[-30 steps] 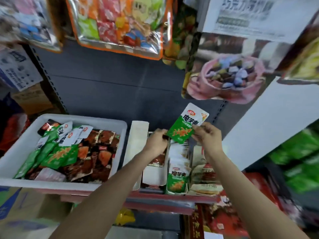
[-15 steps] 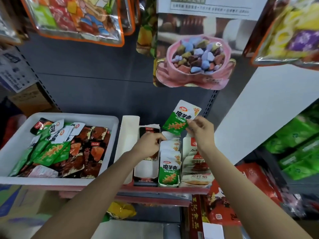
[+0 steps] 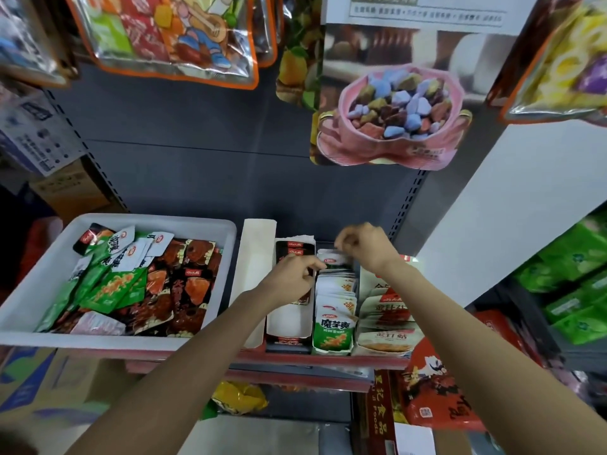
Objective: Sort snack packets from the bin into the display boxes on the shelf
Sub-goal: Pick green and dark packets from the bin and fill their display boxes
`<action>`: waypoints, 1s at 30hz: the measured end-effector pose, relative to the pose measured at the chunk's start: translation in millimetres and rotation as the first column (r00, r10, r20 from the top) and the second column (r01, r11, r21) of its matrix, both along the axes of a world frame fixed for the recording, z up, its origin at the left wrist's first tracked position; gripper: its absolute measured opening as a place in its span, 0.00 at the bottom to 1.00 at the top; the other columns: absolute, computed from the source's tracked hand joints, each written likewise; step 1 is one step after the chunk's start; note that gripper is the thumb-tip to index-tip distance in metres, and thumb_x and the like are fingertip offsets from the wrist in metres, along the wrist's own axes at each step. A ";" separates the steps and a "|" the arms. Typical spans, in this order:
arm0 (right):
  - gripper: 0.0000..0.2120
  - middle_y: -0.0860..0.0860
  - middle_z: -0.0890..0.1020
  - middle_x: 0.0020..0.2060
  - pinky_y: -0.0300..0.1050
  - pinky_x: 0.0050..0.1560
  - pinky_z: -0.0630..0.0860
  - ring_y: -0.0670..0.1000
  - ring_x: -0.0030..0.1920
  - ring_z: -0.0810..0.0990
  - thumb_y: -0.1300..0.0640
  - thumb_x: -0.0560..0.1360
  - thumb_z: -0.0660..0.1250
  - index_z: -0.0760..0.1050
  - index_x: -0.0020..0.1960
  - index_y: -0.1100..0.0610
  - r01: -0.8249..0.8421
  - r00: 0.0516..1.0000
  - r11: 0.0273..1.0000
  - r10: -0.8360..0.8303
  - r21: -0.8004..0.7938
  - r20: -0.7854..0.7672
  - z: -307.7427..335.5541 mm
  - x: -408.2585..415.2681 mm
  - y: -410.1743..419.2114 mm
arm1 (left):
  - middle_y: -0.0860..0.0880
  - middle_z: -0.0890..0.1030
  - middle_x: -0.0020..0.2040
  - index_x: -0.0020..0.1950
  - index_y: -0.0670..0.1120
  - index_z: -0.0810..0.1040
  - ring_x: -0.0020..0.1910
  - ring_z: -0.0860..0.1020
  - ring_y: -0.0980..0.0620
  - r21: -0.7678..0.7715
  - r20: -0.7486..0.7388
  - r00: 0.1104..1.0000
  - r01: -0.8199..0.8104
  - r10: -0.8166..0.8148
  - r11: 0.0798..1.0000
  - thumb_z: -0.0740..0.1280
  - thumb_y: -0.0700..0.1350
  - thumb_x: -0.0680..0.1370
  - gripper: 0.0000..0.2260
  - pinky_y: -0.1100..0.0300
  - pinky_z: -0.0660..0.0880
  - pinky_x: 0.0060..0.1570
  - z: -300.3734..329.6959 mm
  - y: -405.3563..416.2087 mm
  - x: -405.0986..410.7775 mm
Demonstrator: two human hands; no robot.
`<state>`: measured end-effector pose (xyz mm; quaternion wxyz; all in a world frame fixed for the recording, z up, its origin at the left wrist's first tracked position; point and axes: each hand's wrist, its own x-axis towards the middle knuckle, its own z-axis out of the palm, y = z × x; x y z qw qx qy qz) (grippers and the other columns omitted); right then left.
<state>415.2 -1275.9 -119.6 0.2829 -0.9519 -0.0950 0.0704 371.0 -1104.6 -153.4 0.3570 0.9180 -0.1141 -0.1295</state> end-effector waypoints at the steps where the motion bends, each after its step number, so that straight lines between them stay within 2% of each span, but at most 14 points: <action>1: 0.10 0.53 0.83 0.44 0.42 0.48 0.76 0.53 0.46 0.81 0.65 0.75 0.62 0.80 0.45 0.55 -0.039 0.999 0.994 0.039 -0.099 -0.003 -2.1 -0.4 2.0 | 0.53 0.73 0.47 0.64 0.47 0.75 0.48 0.72 0.57 -0.001 0.011 1.000 -0.007 0.007 1.000 0.58 0.34 0.78 0.17 0.67 0.67 0.48 0.1 -0.3 0.4; 3: 0.09 0.51 0.82 0.48 0.46 0.48 0.77 0.54 0.49 0.80 0.61 0.77 0.62 0.80 0.47 0.52 -0.089 0.996 0.962 0.089 -0.259 -0.012 -6.9 -2.0 6.2 | 0.53 0.73 0.47 0.64 0.46 0.75 0.48 0.72 0.57 -0.010 0.028 0.999 -0.022 0.023 1.000 0.59 0.36 0.79 0.16 0.68 0.67 0.48 1.1 0.1 1.1; 4: 0.09 0.51 0.82 0.49 0.47 0.49 0.77 0.54 0.49 0.80 0.60 0.77 0.61 0.80 0.48 0.52 -0.084 0.996 0.962 0.087 -0.261 -0.003 -8.8 -2.3 8.3 | 0.52 0.75 0.48 0.63 0.47 0.76 0.47 0.72 0.57 -0.018 0.036 0.999 -0.033 0.033 0.999 0.59 0.36 0.79 0.15 0.68 0.66 0.47 1.2 1.4 1.8; 6: 0.08 0.52 0.83 0.48 0.48 0.49 0.78 0.55 0.49 0.81 0.58 0.77 0.62 0.80 0.50 0.53 -0.043 0.998 0.985 0.050 -0.165 0.041 -9.6 -3.0 14.0 | 0.50 0.79 0.53 0.62 0.48 0.77 0.47 0.73 0.57 -0.049 0.063 0.995 -0.080 0.083 0.996 0.61 0.38 0.79 0.14 0.68 0.67 0.47 1.0 7.9 1.9; 9: 0.08 0.52 0.84 0.45 0.47 0.49 0.78 0.53 0.44 0.81 0.61 0.76 0.63 0.80 0.50 0.54 -0.030 0.994 0.999 0.028 0.018 0.104 -8.7 -7.5 30.8 | 0.51 0.79 0.53 0.59 0.46 0.78 0.48 0.75 0.57 -0.137 0.128 0.970 -0.187 0.204 0.973 0.63 0.39 0.78 0.11 0.70 0.69 0.45 -0.6 29.9 -4.5; 13: 0.10 0.51 0.84 0.46 0.41 0.49 0.77 0.49 0.44 0.81 0.64 0.77 0.62 0.80 0.52 0.56 -0.084 0.996 0.979 0.084 0.184 0.009 -8.5 -23.9 78.8 | 0.51 0.80 0.48 0.54 0.44 0.79 0.45 0.78 0.53 -0.179 0.241 0.884 -0.366 0.401 0.913 0.63 0.37 0.77 0.09 0.65 0.72 0.45 -8.8 85.4 -21.3; 16: 0.10 0.53 0.83 0.49 0.39 0.47 0.74 0.50 0.47 0.80 0.63 0.77 0.61 0.79 0.55 0.57 -0.178 0.980 0.963 0.192 0.203 -0.049 -20.3 -33.8 126.1 | 0.47 0.81 0.48 0.54 0.41 0.79 0.47 0.78 0.51 -0.126 0.261 0.803 -0.522 0.536 0.844 0.63 0.35 0.77 0.09 0.60 0.74 0.49 -16.7 140.8 -32.7; 18: 0.12 0.54 0.81 0.53 0.41 0.52 0.74 0.52 0.53 0.80 0.62 0.77 0.61 0.77 0.59 0.58 -0.231 0.963 0.945 0.256 0.232 -0.086 -31.6 -39.3 165.6 | 0.44 0.81 0.52 0.56 0.41 0.79 0.50 0.78 0.47 -0.037 0.259 0.757 -0.613 0.600 0.789 0.64 0.36 0.77 0.09 0.54 0.75 0.53 -25.3 186.1 -36.8; 21: 0.16 0.55 0.77 0.62 0.44 0.62 0.71 0.53 0.62 0.75 0.60 0.78 0.62 0.72 0.66 0.57 -0.262 0.940 0.929 0.307 0.260 -0.150 -46.2 -46.4 228.6 | 0.40 0.79 0.56 0.59 0.41 0.77 0.53 0.77 0.40 0.115 0.219 0.728 -0.681 0.650 0.723 0.67 0.39 0.75 0.12 0.49 0.75 0.53 -37.7 249.5 -40.0; 23: 0.21 0.55 0.71 0.68 0.43 0.65 0.66 0.53 0.67 0.70 0.57 0.79 0.62 0.65 0.71 0.56 -0.270 0.927 0.929 0.323 0.255 -0.193 -55.0 -47.9 265.6 | 0.40 0.72 0.66 0.67 0.42 0.71 0.63 0.71 0.40 0.221 0.160 0.771 -0.636 0.616 0.739 0.68 0.41 0.75 0.21 0.50 0.70 0.62 -43.5 281.2 -43.8; 24: 0.25 0.54 0.67 0.71 0.43 0.66 0.64 0.53 0.69 0.68 0.55 0.79 0.62 0.61 0.74 0.55 -0.281 0.916 0.932 0.332 0.231 -0.225 -59.5 -47.5 282.0 | 0.42 0.67 0.71 0.71 0.43 0.67 0.69 0.66 0.42 0.324 0.145 0.816 -0.573 0.559 0.753 0.68 0.44 0.75 0.26 0.51 0.66 0.66 -46.6 295.3 -45.0; 27: 0.31 0.54 0.53 0.77 0.45 0.73 0.54 0.53 0.76 0.53 0.50 0.80 0.59 0.50 0.77 0.56 -0.423 0.870 0.906 0.408 0.006 -0.277 -79.4 -43.5 320.0 | 0.48 0.54 0.77 0.76 0.49 0.56 0.76 0.53 0.45 0.633 0.070 0.942 -0.296 0.328 0.715 0.66 0.59 0.75 0.35 0.52 0.56 0.73 -57.3 327.2 -44.7; 30: 0.31 0.55 0.49 0.77 0.44 0.74 0.51 0.53 0.77 0.48 0.49 0.80 0.58 0.50 0.77 0.57 -0.474 0.846 0.875 0.422 -0.098 -0.325 -90.9 -43.2 338.1 | 0.47 0.50 0.78 0.77 0.49 0.55 0.76 0.52 0.44 0.668 -0.003 0.969 -0.180 0.245 0.722 0.64 0.60 0.75 0.35 0.48 0.55 0.73 -64.4 336.8 -46.1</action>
